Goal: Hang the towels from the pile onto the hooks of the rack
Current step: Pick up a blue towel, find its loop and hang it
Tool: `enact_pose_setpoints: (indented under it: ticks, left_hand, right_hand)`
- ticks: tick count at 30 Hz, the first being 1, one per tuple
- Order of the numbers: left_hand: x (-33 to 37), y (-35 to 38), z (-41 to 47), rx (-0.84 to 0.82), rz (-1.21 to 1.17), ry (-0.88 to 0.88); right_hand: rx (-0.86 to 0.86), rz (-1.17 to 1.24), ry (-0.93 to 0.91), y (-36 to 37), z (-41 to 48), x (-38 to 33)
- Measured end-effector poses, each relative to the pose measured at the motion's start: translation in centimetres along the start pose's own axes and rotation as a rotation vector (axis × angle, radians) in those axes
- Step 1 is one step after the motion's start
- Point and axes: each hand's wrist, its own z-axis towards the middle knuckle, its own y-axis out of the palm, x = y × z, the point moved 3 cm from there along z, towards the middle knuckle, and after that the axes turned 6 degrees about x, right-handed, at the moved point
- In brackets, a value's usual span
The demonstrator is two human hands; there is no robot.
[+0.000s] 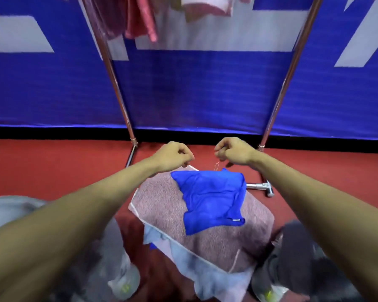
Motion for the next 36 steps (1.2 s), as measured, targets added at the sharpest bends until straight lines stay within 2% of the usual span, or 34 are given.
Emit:
enact_pose_setpoints:
  ticks: [7, 10, 12, 15, 19, 24, 26, 30, 33, 36]
  left_hand:
    - [-7.0, 10.7, 3.5, -0.226, 0.032, -0.113]
    - [-10.2, 15.4, 4.2, -0.314, 0.018, -0.155]
    - [-11.7, 17.5, 4.1, -0.348, 0.003, -0.189]
    - [-14.0, 19.8, 4.1, -0.395, 0.001, -0.232]
    - [-15.8, 21.2, 4.2, -0.418, -0.01, -0.288]
    - [-16.1, 21.4, 4.3, -0.43, -0.063, -0.326]
    - [-15.8, 21.2, 4.2, -0.432, -0.067, -0.322]
    - [-14.5, 20.0, 4.4, -0.41, -0.051, -0.284]
    - [-12.0, 17.6, 4.2, -0.38, -0.031, -0.235]
    - [-8.5, 13.9, 4.3, -0.285, 0.107, -0.117]
  right_hand:
    - [-0.181, -0.227, 0.142, 6.1, 2.4, 10.8]
    - [-0.272, -0.419, 0.165, 9.0, 2.5, 15.5]
    - [-0.331, -0.558, 0.168, 10.7, 2.0, 17.9]
    - [-0.388, -0.621, 0.203, 12.7, 1.2, 21.8]
    - [-0.381, -0.683, 0.172, 14.7, 0.3, 24.3]
    - [-0.208, -0.786, 0.089, 15.4, 0.7, 23.6]
    - [-0.181, -0.743, 0.118, 15.2, 0.8, 23.3]
    - [-0.131, -0.439, 0.224, 14.3, 1.2, 22.0]
    - [-0.08, -0.292, 0.179, 12.6, 1.8, 19.1]
    - [-0.036, -0.226, 0.088, 9.3, 2.1, 14.1]
